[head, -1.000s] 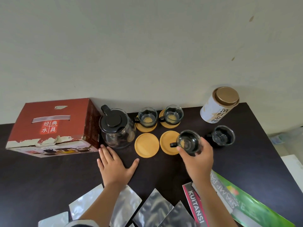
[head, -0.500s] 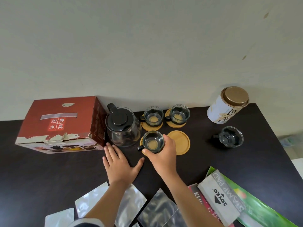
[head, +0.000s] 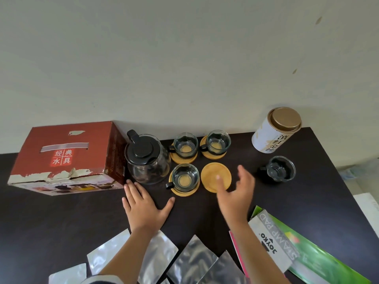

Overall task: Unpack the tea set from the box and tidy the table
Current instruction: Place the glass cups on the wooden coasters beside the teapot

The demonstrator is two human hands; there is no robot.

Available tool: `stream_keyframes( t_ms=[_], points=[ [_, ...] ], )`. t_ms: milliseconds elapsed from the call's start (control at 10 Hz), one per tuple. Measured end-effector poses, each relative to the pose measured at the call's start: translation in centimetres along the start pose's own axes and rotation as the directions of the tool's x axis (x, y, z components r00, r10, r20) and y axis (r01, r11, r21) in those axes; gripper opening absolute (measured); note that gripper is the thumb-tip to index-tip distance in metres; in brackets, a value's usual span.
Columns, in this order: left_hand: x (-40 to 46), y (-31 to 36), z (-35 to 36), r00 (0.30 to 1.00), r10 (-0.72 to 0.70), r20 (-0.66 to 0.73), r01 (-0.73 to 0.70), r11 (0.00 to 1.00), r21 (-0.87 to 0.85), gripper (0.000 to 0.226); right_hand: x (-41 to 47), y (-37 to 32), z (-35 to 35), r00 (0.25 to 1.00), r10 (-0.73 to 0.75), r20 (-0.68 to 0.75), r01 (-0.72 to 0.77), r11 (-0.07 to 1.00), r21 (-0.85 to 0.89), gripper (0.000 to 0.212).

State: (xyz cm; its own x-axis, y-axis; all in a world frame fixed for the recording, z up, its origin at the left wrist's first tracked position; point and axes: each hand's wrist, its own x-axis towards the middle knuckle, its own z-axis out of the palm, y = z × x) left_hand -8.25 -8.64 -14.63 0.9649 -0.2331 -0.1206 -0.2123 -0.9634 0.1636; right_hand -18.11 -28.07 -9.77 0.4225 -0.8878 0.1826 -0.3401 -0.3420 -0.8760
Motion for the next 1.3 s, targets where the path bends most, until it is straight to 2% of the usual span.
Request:
stream_keyframes(
  t_ms=[100,200,300,400,500,700,800,1000,1300],
  points=[
    [0.0,0.0,0.0,1.0,-0.001,-0.001,0.001,1.0,0.001,0.127,3.0,1.8,-2.4,0.98,0.016,-0.196,-0.028,0.998,-0.06,0.062],
    [0.0,0.0,0.0,1.0,0.0,-0.001,0.0,1.0,-0.004,0.127,5.6,2.8,-4.3,0.953,0.088,-0.291,-0.128,0.984,-0.121,0.071],
    [0.0,0.1,0.0,1.0,0.002,0.004,-0.002,1.0,-0.002,0.126,7.7,3.6,-5.3,0.925,0.221,-0.309,-0.267,0.957,-0.115,0.093],
    [-0.1,0.1,-0.1,1.0,0.004,0.004,-0.004,1.0,-0.007,0.126,9.2,3.9,-5.6,0.876,0.398,-0.273,-0.416,0.909,-0.01,0.108],
    [-0.1,0.1,-0.1,1.0,0.004,0.002,-0.004,1.0,-0.013,0.125,9.7,4.5,-5.3,0.832,0.491,-0.258,-0.484,0.87,0.097,0.102],
    [-0.1,0.1,0.0,1.0,0.003,0.004,-0.003,1.0,-0.005,0.125,8.9,4.0,-5.2,0.831,0.475,-0.29,-0.452,0.88,0.146,0.09],
    [-0.1,0.1,-0.1,1.0,0.002,-0.002,-0.002,1.0,-0.003,0.125,7.3,2.8,-4.4,0.88,0.406,-0.247,-0.389,0.914,0.117,0.088],
    [0.0,0.0,0.1,1.0,0.008,-0.003,-0.008,1.0,-0.018,0.125,3.2,-0.1,-1.4,0.933,0.343,-0.11,-0.327,0.935,0.138,0.086],
    [0.0,0.0,0.1,1.0,0.001,0.018,-0.001,1.0,-0.005,0.126,0.7,-0.8,1.3,0.942,0.334,0.02,-0.334,0.937,0.096,0.091]
  ],
)
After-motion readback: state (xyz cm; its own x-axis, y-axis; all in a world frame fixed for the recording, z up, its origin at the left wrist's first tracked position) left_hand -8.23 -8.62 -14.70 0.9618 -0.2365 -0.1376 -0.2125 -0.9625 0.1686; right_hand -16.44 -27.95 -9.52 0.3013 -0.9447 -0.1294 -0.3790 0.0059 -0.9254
